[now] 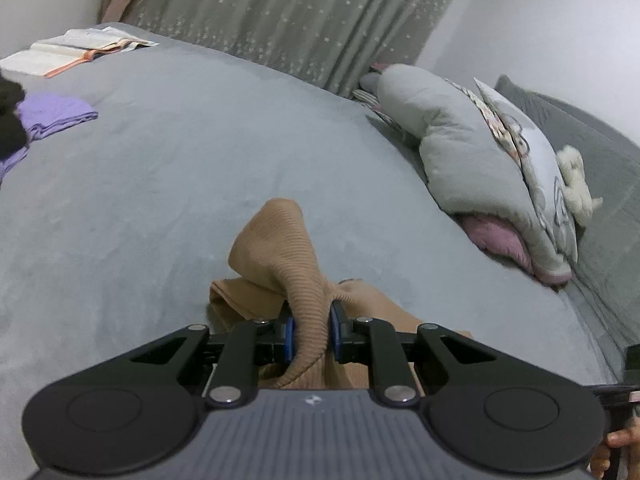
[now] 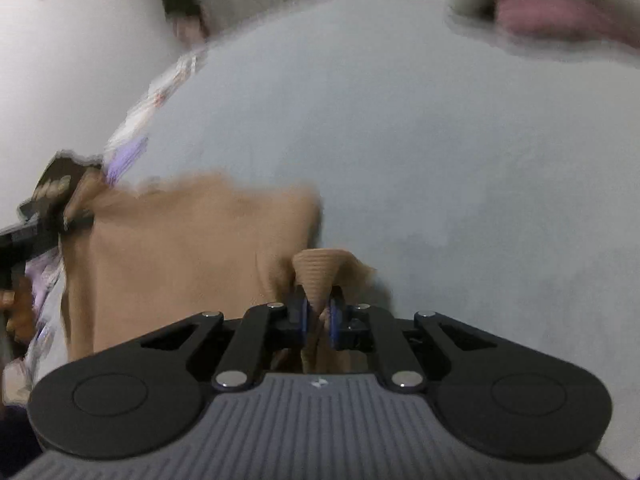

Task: Fold clothes

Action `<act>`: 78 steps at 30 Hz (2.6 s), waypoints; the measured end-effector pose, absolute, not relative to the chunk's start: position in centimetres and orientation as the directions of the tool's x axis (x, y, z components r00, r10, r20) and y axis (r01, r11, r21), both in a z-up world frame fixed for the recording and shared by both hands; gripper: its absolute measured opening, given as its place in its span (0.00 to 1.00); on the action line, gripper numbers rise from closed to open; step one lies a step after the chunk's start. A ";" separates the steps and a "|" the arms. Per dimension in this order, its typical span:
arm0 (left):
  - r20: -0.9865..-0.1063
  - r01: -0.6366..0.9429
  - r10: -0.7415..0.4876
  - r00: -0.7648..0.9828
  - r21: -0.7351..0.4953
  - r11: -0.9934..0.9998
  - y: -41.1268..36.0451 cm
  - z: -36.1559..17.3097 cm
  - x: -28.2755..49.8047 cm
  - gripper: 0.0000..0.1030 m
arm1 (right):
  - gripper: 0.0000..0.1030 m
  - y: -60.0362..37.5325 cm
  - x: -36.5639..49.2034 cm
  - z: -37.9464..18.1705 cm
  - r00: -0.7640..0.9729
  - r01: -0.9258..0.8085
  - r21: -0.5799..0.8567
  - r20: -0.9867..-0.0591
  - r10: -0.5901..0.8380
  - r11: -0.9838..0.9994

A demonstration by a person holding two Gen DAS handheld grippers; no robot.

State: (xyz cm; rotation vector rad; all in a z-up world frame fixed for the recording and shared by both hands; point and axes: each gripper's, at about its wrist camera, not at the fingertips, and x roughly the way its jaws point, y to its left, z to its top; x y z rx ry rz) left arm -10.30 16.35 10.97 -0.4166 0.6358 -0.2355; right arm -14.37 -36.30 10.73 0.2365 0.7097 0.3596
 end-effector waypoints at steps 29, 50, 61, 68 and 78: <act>-0.687 0.120 -0.379 0.620 -0.395 0.911 12.8 6.1 -5.0 0.65 | 0.12 -46.3 -17.3 13.2 0.862 0.339 0.027 -0.410 -0.299 0.940; -0.259 0.232 -0.506 0.823 -0.660 0.715 14.7 18.0 -4.4 0.00 | 0.12 -42.7 -20.6 29.4 0.986 0.157 0.113 0.043 -0.162 0.981; 0.063 0.436 -0.490 0.870 -0.565 0.701 14.2 35.4 -10.9 0.00 | 0.12 -42.4 -23.4 45.6 0.938 0.211 -0.019 0.286 -0.197 0.977; 0.203 0.538 -0.505 0.839 -0.440 0.719 13.7 40.5 -19.2 0.01 | 0.12 -43.3 -28.2 47.8 0.899 0.168 0.027 0.405 -0.165 0.985; -0.133 0.369 -0.469 0.873 -0.449 0.814 12.7 35.1 -9.9 0.01 | 0.12 -45.8 -14.8 43.4 0.964 0.221 -0.028 0.159 -0.214 0.975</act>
